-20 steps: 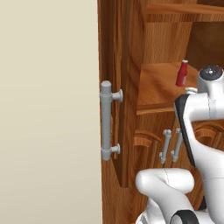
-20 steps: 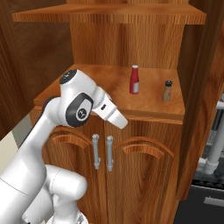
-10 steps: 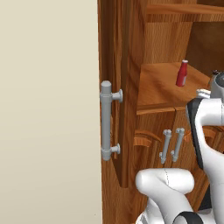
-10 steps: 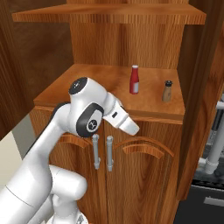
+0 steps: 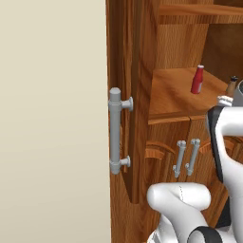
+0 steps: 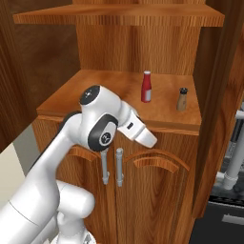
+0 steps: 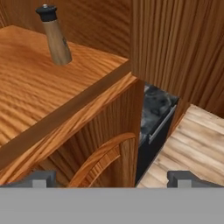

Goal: Take 2 condiments from the cabinet and move them on the counter near the stove.Make sure the condiments are lined up with each other, next to each other.

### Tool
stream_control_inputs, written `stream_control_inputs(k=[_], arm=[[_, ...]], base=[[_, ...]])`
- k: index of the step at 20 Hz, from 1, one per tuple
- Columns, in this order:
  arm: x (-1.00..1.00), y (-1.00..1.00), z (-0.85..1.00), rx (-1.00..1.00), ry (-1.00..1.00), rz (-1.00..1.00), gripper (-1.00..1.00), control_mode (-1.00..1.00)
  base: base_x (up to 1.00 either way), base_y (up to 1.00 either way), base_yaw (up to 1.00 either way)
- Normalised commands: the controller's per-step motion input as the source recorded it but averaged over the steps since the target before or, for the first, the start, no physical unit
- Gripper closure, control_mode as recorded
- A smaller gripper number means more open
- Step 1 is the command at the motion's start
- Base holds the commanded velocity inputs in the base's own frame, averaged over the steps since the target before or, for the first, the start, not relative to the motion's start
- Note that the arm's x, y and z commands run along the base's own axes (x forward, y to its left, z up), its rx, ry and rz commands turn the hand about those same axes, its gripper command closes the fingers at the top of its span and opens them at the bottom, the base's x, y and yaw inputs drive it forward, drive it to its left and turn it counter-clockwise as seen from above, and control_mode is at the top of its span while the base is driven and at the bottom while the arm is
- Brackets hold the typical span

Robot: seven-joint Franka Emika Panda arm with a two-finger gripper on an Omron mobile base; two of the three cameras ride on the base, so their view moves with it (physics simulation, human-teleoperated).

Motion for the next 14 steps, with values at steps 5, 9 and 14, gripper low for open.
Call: stream_control_inputs(k=[5,9,14], arm=[[0.11,-0.14,0.17,0.00,0.00,0.00,-1.00,-1.00],[0.24,-0.14,0.18,0.00,0.00,0.00,-1.00,-1.00],[0.31,-0.14,0.10,0.00,0.00,0.00,-1.00,-1.00]], base=[[0.00,0.00,0.00],[0.00,0.00,0.00],[0.00,0.00,0.00]])
